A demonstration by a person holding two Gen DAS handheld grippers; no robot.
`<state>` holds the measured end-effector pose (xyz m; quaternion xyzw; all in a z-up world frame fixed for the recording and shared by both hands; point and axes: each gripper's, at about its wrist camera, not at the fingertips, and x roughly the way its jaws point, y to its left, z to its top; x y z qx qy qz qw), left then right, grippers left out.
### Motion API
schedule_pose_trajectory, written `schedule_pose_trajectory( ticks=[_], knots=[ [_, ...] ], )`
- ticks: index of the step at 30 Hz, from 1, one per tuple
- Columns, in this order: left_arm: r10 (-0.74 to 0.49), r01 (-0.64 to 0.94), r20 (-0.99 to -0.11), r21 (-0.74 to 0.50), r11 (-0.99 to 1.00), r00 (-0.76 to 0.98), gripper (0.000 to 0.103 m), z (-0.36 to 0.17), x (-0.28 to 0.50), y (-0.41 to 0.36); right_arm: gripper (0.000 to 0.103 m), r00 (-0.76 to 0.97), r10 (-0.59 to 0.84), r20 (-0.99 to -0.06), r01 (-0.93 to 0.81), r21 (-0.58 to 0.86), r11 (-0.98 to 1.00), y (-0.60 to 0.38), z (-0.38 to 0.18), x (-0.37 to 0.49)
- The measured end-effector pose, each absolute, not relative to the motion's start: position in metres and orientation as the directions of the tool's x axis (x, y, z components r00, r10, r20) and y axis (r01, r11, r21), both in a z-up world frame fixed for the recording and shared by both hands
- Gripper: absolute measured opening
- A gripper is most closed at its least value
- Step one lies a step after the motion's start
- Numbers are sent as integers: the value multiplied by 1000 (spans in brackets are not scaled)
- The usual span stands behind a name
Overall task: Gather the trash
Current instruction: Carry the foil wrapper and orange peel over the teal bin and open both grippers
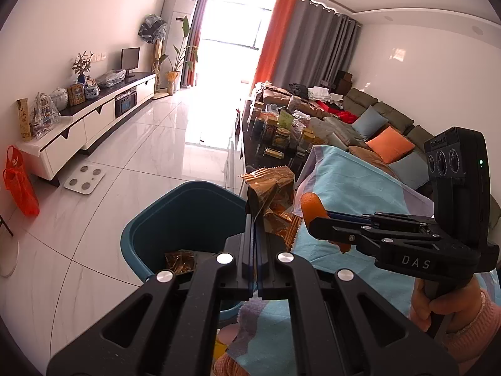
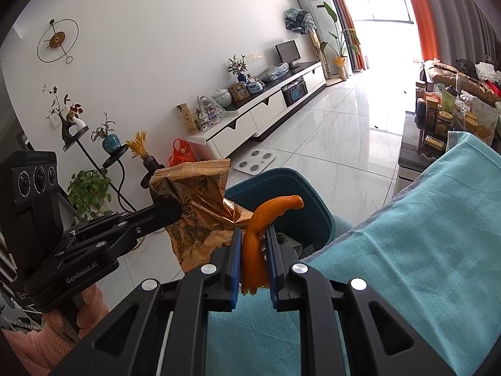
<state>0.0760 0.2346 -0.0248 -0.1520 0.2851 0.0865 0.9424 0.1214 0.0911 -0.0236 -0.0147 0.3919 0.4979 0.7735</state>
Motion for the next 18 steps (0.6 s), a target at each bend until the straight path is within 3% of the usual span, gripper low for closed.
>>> schedule_pose_trajectory(
  ticks=[18],
  knots=[
    [99,-294,-598,-237,926,795,1,-46,101,253,14,170,739,-652,-787,361,501,120,-31,132]
  ],
)
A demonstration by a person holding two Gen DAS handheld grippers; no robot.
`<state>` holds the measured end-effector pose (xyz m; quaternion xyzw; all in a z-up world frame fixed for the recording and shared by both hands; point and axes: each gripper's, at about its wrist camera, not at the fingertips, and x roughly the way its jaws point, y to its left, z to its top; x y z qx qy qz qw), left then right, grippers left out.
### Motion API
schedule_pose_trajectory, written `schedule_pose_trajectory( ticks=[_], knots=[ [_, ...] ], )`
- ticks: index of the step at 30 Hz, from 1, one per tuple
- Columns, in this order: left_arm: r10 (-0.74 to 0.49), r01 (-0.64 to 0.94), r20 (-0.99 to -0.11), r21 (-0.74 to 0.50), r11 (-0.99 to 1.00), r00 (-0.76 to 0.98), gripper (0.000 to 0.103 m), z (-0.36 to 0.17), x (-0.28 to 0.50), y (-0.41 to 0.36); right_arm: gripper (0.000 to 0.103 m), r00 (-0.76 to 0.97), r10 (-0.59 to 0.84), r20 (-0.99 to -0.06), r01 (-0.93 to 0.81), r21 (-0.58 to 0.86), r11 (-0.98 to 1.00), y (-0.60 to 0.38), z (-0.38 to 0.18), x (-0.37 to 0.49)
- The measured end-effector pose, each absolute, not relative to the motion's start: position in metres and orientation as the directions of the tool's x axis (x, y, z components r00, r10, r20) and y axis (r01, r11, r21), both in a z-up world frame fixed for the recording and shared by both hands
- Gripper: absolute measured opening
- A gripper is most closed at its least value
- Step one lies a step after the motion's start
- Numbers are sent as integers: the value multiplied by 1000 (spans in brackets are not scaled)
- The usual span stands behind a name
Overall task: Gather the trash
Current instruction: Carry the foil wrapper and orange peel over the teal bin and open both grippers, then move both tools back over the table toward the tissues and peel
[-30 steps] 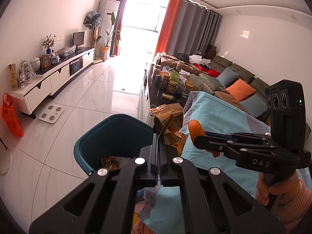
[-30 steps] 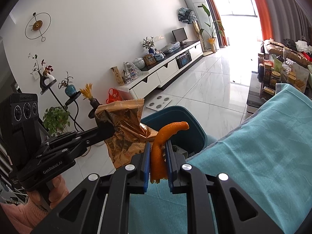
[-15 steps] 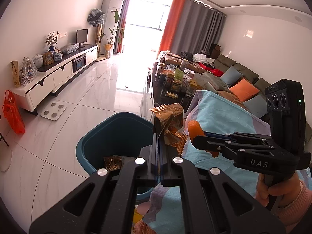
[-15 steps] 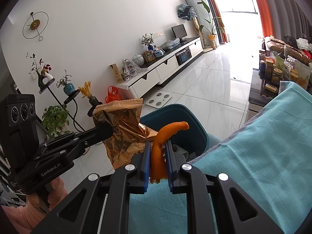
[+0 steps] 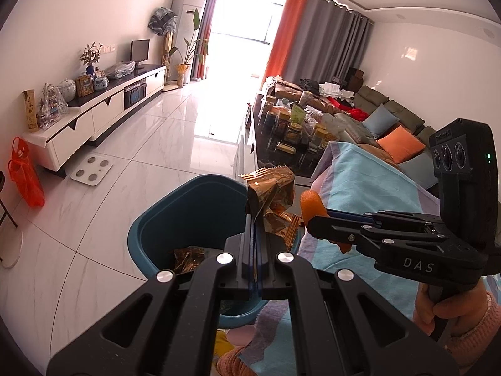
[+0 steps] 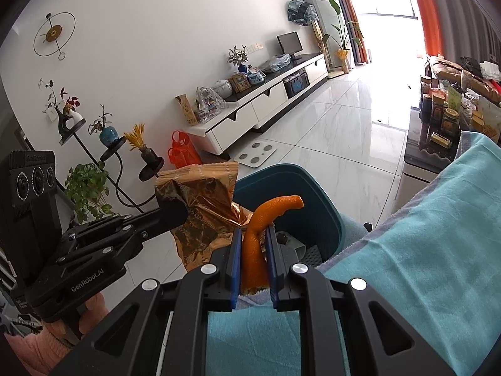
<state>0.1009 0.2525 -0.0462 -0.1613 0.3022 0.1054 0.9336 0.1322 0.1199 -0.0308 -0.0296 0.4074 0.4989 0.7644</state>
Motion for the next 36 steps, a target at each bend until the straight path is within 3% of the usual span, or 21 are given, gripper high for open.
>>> schedule_pose_trajectory(
  ticks=[24,26,28,36],
  knots=[
    [86,-358,-691,-259,897,717,4,-105,146,273,15,142,668,-730,-786,327,524,156,-55,144],
    [80,-357,-697,-263,896,713,9,-109,149,274,15,140,671,-728,-782,334,527,151,-55,145],
    [80,-360,-701,-261,896,708,22,-113,151,276,15,143,673,-726,-775,341,532,146,-55,147],
    [88,-364,-698,-258,895,711,25,-113,148,274,16,152,701,-697,-764,367,531,126,-44,144]
  ],
)
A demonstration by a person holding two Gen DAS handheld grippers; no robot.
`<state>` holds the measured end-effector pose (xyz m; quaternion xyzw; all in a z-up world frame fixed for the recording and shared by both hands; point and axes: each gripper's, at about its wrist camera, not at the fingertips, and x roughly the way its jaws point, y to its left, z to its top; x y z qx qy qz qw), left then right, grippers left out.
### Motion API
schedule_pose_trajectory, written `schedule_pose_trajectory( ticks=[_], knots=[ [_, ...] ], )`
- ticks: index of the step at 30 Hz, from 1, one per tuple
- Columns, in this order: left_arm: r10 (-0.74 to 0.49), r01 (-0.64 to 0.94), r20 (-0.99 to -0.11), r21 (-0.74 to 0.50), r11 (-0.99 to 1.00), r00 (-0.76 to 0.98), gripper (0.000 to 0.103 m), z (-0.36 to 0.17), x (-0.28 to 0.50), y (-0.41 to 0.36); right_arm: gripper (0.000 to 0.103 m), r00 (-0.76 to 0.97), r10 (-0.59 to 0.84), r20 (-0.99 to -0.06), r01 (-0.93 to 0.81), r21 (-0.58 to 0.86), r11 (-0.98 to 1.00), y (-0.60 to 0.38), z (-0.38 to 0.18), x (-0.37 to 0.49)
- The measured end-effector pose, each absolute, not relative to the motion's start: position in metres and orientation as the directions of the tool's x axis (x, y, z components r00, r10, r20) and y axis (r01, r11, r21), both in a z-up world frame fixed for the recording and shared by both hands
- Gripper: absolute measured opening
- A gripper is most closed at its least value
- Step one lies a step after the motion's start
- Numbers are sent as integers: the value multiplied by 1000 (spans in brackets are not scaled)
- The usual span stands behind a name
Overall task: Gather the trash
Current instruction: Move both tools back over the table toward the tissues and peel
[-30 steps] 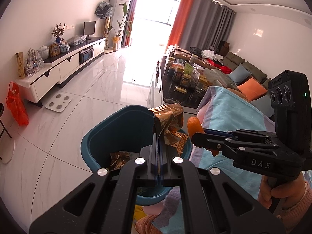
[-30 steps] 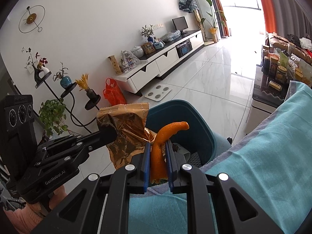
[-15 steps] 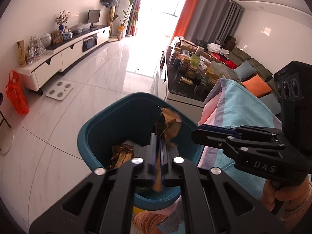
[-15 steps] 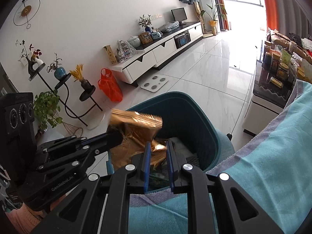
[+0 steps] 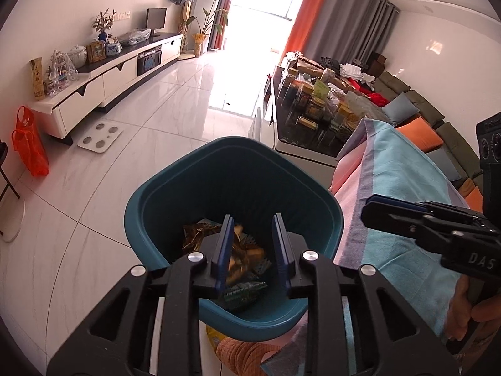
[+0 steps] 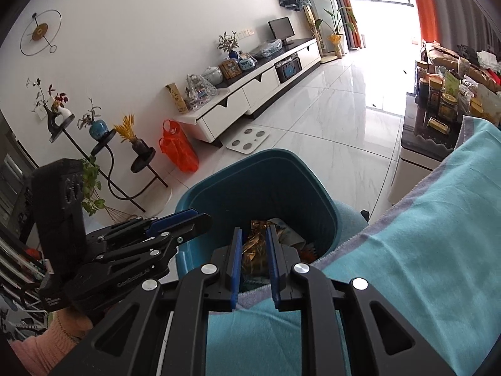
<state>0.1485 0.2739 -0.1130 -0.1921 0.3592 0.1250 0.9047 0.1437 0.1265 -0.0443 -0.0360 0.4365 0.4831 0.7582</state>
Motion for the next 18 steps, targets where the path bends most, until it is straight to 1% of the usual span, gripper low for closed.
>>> schedule_pose_trajectory(
  ticks=[2,3,4,7,13,18],
  knots=[
    [97,-355,-682,-249,901,725,27,-106,145,269,21,162,709,-686,-765,367,529,118,-40,141],
    [100,-348,-671,-246,905,735,31,-101,141,267,23,169,715,-679,-766,366,528,114,-37,139],
    [100,-335,-654,-245,910,749,37,-94,138,261,24,178,720,-671,-768,363,528,108,-33,136],
    [72,-279,-613,-250,927,787,41,-79,128,249,29,211,727,-654,-769,348,537,90,-24,130],
    [-47,-115,-561,-251,961,827,43,-59,122,198,36,301,733,-609,-744,330,580,32,-8,120],
    [-184,59,-543,-239,969,819,43,-51,128,137,37,383,702,-601,-690,319,650,-33,-5,113]
  ],
)
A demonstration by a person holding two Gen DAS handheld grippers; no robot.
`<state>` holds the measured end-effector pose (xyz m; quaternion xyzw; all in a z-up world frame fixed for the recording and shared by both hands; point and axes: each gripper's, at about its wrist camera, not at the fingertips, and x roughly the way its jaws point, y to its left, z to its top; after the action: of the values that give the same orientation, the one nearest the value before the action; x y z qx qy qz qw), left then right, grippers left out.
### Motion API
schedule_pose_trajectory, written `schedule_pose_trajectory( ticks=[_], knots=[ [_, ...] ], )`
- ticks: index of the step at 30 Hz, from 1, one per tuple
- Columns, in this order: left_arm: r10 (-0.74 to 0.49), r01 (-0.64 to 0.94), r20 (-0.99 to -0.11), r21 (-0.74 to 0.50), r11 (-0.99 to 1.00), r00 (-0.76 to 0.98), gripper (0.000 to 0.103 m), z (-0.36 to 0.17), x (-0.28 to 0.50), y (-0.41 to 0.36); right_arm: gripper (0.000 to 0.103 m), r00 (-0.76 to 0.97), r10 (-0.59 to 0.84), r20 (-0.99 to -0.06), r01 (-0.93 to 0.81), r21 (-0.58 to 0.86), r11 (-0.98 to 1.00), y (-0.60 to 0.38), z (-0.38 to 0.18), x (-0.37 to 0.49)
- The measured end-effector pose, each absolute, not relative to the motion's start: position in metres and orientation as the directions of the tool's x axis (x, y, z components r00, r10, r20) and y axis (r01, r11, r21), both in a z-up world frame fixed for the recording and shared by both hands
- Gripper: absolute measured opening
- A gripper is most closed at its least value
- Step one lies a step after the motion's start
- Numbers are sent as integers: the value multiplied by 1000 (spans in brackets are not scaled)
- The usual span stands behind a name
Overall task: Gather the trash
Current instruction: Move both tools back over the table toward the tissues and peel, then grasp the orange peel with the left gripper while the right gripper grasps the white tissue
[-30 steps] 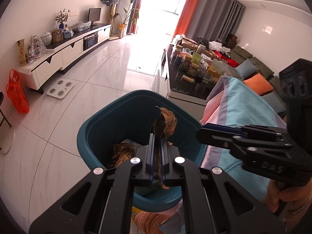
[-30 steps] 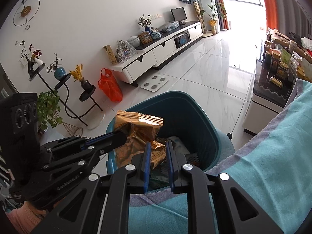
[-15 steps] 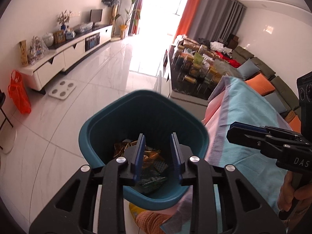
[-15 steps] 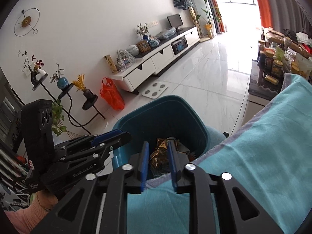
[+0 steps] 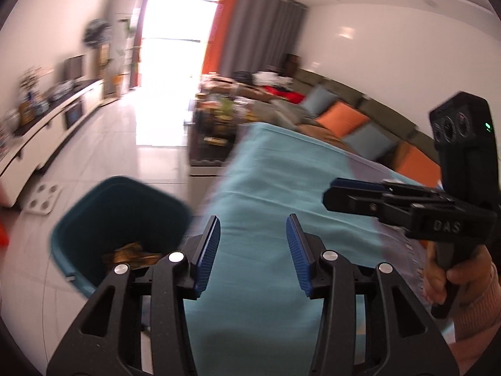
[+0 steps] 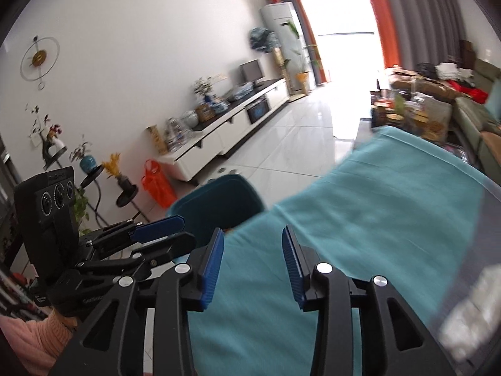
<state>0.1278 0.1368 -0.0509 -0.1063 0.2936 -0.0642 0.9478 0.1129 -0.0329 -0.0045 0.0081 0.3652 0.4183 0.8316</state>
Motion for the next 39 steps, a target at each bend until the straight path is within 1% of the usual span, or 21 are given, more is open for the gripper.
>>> schedule_pose_trajectory(
  ticks=[4,14,18,20,22,24,29,32,36,38,39],
  knots=[
    [-283,177,-544,-239,955,790,43,-50,139,88,37,458,654,-602,-621,309,720,-85,-4,108],
    [-425,368,-579,-220,903,696,44,-58,160,-5,38,615,461,-640,-368,284,885,-210,-26,91],
    [-454,417,-605,-213,884,654,44,-64,176,-36,38,638,402,-657,-282,286,916,-244,-40,81],
    [-467,436,-614,-213,874,637,44,-67,184,-49,39,646,375,-665,-252,278,927,-253,-46,79],
    [-465,444,-623,-204,873,629,45,-69,191,-61,43,650,358,-670,-229,277,933,-264,-52,75],
    [-466,453,-633,-197,869,618,46,-71,199,-72,43,653,347,-674,-209,280,937,-271,-56,73],
    [-449,470,-657,-161,868,605,52,-74,218,-99,43,689,303,-658,-148,281,948,-299,-55,70],
    [-429,463,-671,-143,875,605,53,-75,226,-107,43,731,233,-642,-87,250,964,-320,-47,69],
    [-470,494,-652,-164,854,595,53,-70,223,-119,43,761,133,-634,14,222,975,-355,-41,68],
    [-502,532,-640,-168,830,582,53,-66,216,-127,49,756,99,-647,54,213,975,-368,-45,71],
    [-518,553,-636,-168,816,572,53,-65,212,-132,50,750,83,-656,75,209,975,-375,-48,73]
  ],
)
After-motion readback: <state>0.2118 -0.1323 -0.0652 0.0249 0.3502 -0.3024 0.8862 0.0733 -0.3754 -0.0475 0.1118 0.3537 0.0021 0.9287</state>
